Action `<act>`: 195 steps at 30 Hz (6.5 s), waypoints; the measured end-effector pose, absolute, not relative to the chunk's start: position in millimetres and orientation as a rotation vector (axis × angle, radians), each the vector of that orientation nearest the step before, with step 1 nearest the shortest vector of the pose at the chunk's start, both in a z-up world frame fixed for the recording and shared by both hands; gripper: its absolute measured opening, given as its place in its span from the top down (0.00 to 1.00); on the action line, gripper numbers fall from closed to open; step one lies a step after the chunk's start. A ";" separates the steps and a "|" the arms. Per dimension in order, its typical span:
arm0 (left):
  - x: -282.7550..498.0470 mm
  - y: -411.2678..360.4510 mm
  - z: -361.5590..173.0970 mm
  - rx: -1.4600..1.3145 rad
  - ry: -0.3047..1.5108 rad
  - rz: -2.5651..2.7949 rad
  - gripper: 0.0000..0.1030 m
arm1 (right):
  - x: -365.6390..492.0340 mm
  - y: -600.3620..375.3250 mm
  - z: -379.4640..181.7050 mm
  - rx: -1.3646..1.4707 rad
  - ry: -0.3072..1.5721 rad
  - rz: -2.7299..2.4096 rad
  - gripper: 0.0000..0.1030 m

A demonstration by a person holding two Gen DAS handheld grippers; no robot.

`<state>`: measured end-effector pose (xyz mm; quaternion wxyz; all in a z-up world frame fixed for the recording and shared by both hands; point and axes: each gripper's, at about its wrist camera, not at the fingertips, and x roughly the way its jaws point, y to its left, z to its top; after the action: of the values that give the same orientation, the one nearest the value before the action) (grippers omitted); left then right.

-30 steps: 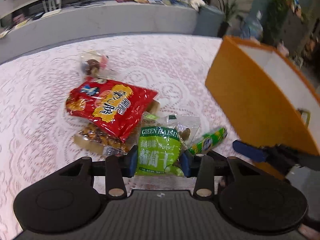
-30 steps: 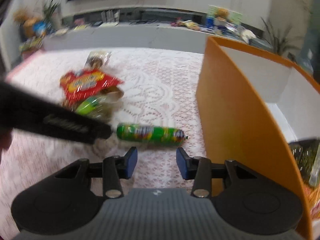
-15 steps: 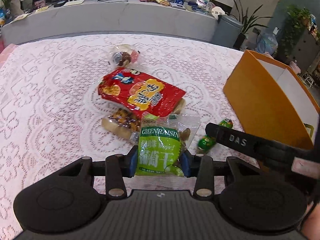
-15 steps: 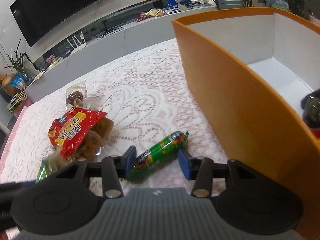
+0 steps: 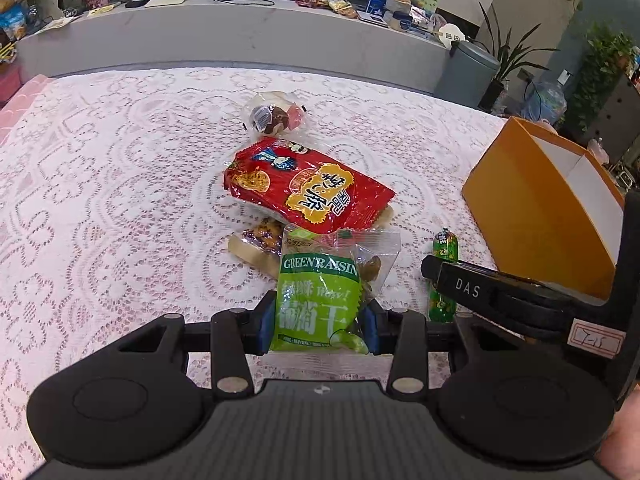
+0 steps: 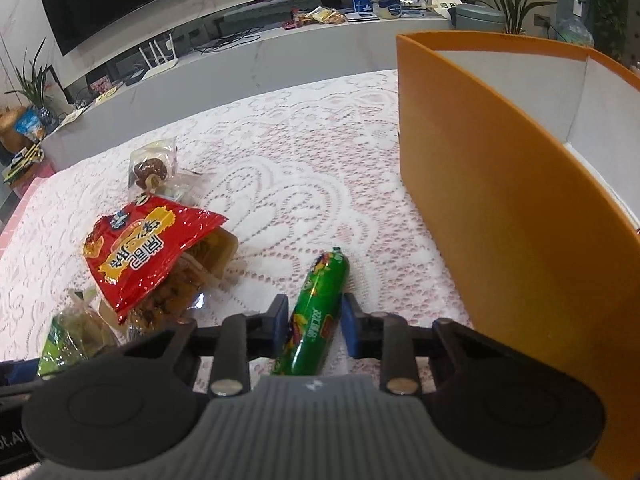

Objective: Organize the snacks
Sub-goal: 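Grasp the green raisin packet with the left tool while the right tool grasps the green sausage stick, then carry the raisin packet and sausage stick over the orange box with both tools, then open both tools to drop the raisin packet and sausage into the box, then withdraw both tools from the box toward the red Mimi bag and peanut pack, then grasp the red-and-white bag with the right tool, lifting it upright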

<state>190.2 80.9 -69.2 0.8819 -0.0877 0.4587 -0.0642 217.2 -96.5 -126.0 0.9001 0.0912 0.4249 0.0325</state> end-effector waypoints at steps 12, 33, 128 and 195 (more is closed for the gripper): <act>167.0 82.5 -48.1 -0.203 0.920 -0.129 0.54 | 178.7 -88.3 -87.7 0.094 0.782 0.180 0.79; 154.4 -8.1 22.0 -0.137 0.820 -0.345 0.54 | 105.5 -170.7 13.7 -0.201 0.647 0.427 0.79; 141.7 -90.3 20.1 0.282 0.719 -0.419 0.45 | 89.2 -223.0 -5.0 -0.488 0.544 0.314 0.36; 204.9 156.6 -62.5 -0.100 0.879 0.039 0.43 | 232.4 22.0 -91.4 -0.499 0.657 0.563 0.32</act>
<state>204.9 156.6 -62.5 0.9036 -0.0486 0.4251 0.0186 232.4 22.0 -91.4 0.8779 -0.2394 0.3148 0.2701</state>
